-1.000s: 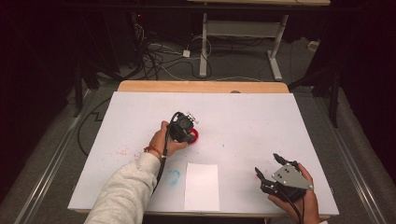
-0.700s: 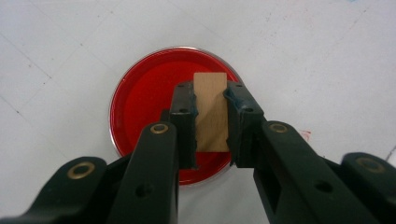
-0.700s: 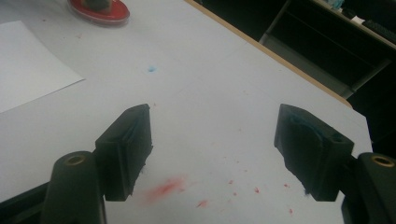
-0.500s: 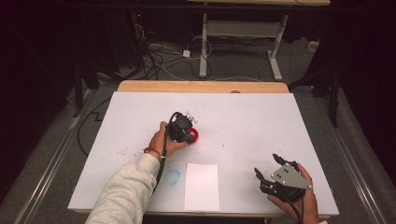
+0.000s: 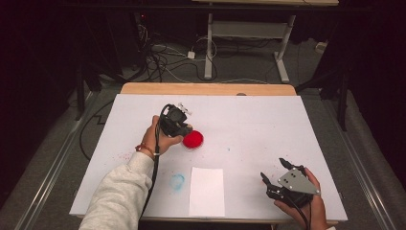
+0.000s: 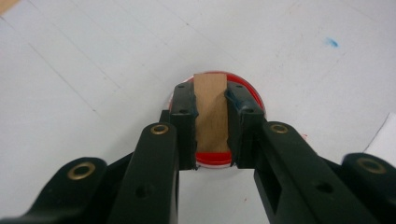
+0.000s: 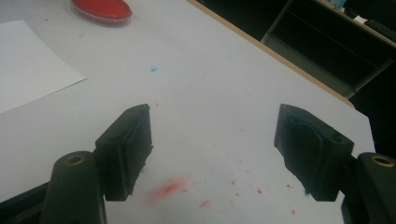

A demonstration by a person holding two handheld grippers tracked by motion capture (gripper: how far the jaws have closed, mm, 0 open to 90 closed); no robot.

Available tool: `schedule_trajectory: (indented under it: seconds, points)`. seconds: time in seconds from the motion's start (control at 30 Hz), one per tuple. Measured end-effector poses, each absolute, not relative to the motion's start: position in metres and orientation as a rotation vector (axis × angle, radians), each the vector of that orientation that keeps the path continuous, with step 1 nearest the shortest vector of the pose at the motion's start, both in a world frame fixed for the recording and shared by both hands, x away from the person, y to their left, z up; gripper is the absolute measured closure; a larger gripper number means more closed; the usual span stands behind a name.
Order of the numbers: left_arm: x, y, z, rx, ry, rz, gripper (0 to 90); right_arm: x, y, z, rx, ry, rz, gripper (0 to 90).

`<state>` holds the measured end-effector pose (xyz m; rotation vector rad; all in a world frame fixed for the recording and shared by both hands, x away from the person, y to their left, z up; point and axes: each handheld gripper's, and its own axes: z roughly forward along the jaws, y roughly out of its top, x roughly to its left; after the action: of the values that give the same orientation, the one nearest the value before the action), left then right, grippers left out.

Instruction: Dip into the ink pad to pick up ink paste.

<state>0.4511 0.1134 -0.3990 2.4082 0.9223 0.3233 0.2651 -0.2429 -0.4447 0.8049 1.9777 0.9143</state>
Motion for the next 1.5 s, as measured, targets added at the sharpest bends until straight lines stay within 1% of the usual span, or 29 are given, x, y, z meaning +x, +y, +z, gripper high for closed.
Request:
schedule_trajectory:
  seconds: [0.13,0.23,0.57,0.73,0.83,1.07,1.5]
  points:
    - [0.452,0.112,-0.399,2.42,0.921,0.32,73.8,0.265,-0.243,-0.445,0.803,1.982,0.914,27.7]
    - [0.454,0.111,-0.403,2.428,0.925,0.291,73.8,0.265,-0.242,-0.445,0.796,1.99,0.912,27.7]
    - [0.465,0.099,-0.43,2.478,0.958,0.224,73.8,0.265,-0.242,-0.447,0.797,2.002,0.906,27.6]
    - [0.468,0.095,-0.441,2.515,0.96,0.211,73.8,0.265,-0.243,-0.447,0.797,2.002,0.907,27.6]
    - [0.47,0.098,-0.444,2.487,0.974,0.191,73.8,0.265,-0.243,-0.447,0.798,2.0,0.906,27.6]
    - [0.468,0.097,-0.445,2.495,0.962,0.214,73.9,0.265,-0.242,-0.448,0.791,2.006,0.893,27.6]
    - [0.468,0.097,-0.447,2.486,0.974,0.206,73.9,0.265,-0.242,-0.448,0.79,2.013,0.894,27.6]
